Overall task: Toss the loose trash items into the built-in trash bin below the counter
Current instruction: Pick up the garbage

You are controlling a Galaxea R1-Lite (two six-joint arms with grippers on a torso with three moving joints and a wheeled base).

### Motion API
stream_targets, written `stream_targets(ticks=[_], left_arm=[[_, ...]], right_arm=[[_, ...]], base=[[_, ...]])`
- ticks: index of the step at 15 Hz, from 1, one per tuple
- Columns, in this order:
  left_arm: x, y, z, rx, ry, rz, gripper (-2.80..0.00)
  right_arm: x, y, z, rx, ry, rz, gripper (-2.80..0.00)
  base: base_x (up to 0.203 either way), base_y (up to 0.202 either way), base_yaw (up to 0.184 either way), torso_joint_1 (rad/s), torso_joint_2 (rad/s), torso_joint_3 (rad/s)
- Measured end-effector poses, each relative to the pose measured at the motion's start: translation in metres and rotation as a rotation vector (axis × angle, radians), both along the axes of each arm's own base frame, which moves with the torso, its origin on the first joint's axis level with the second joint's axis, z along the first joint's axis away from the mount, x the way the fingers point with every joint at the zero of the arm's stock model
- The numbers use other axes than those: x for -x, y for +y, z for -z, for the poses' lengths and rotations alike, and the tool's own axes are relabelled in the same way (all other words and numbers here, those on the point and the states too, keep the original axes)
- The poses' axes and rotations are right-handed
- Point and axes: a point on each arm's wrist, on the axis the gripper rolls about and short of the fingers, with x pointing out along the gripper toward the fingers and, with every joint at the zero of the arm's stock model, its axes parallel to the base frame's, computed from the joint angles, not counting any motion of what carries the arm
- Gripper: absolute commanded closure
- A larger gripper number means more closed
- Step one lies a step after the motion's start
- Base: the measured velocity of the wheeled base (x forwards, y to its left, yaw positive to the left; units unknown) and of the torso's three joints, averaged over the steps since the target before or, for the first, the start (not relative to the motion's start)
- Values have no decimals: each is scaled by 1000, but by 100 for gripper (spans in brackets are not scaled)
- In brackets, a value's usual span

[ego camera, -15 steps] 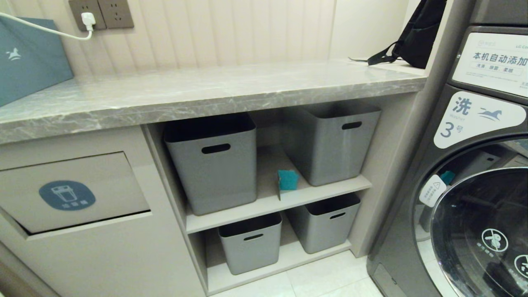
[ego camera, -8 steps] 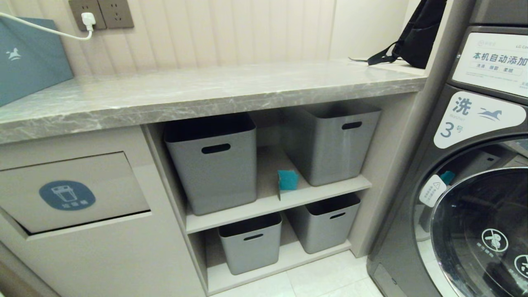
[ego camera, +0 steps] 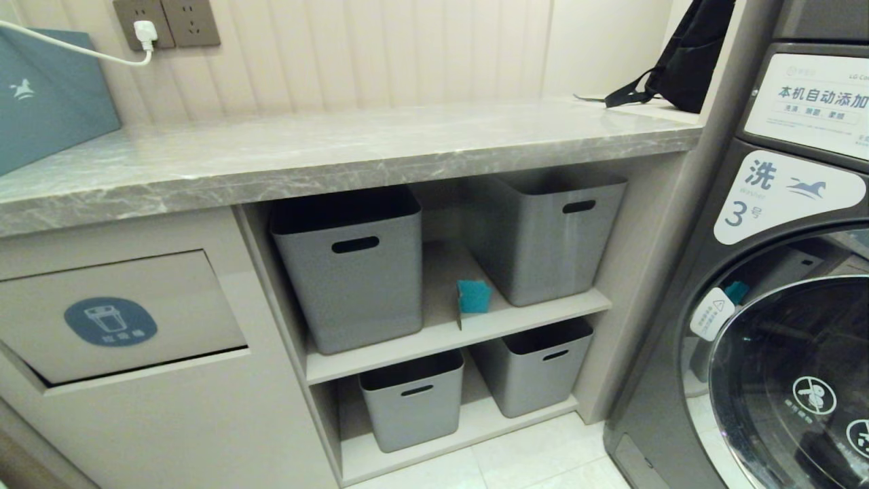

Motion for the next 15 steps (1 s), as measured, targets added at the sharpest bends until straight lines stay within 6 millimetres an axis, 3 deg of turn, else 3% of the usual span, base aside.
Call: stream_targets(ticks=[13,15], left_arm=[[0,0,0,-1,0,0,0],[0,0,0,-1,0,1,0]], right_arm=[[0,0,0,0,0,0,0],[0,0,0,0,-1,0,0]], base=[[0,0,0,0,0,0],[2,-117,-7,1,0,7]])
